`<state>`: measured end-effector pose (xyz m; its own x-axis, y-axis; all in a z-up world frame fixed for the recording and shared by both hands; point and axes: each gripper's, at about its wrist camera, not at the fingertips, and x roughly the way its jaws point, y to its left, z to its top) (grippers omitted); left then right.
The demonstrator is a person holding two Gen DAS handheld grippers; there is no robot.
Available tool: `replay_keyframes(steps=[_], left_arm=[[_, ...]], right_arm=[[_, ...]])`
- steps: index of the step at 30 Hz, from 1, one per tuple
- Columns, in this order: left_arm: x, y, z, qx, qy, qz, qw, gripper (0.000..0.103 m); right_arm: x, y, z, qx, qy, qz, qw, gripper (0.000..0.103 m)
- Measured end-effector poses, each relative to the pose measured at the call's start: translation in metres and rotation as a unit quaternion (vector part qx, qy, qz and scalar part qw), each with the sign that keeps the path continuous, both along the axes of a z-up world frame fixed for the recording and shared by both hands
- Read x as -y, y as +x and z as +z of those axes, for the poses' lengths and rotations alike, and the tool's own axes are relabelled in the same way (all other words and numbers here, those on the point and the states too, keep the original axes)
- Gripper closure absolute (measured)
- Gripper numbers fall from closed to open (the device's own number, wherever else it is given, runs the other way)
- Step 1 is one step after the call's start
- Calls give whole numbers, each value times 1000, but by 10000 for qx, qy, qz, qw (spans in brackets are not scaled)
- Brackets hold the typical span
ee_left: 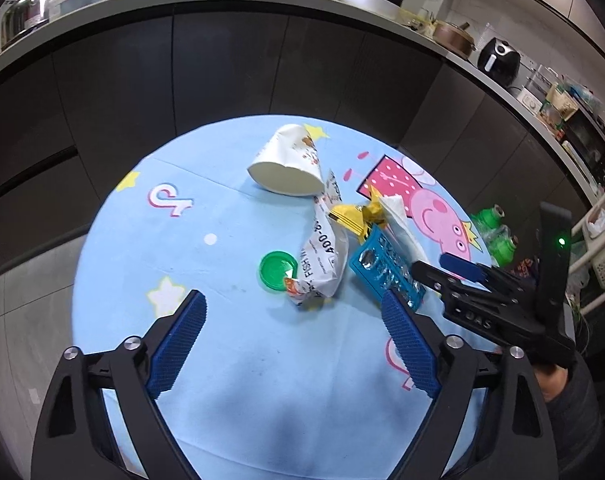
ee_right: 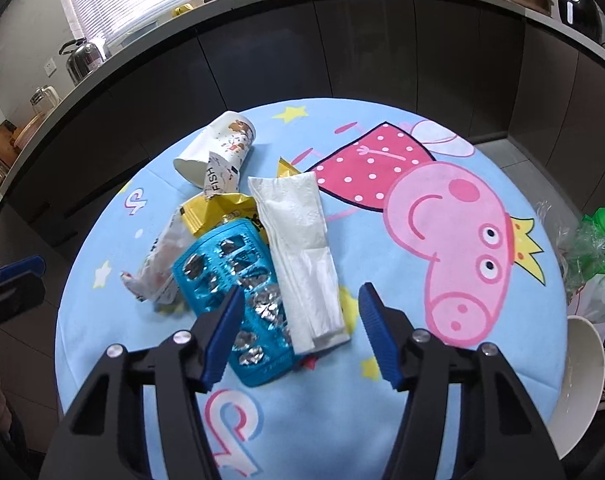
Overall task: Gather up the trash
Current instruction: 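Grasp the white tissue with the right tool while the left tool grasps the blue blister tray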
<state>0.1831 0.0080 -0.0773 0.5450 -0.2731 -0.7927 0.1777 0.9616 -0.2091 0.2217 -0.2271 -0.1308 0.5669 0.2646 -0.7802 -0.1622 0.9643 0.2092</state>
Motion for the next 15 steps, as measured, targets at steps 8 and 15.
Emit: replay_keyframes(steps=[8,15], left_arm=[[18,12,-17,-401,-335,-331,9981,46],[64,12,-36,-675,-479,-582,9949,53]], right_arm=[[11,6,-9,-102,202,-70,9997,95],[24,-15,-1,21,170,-141,9998,96]])
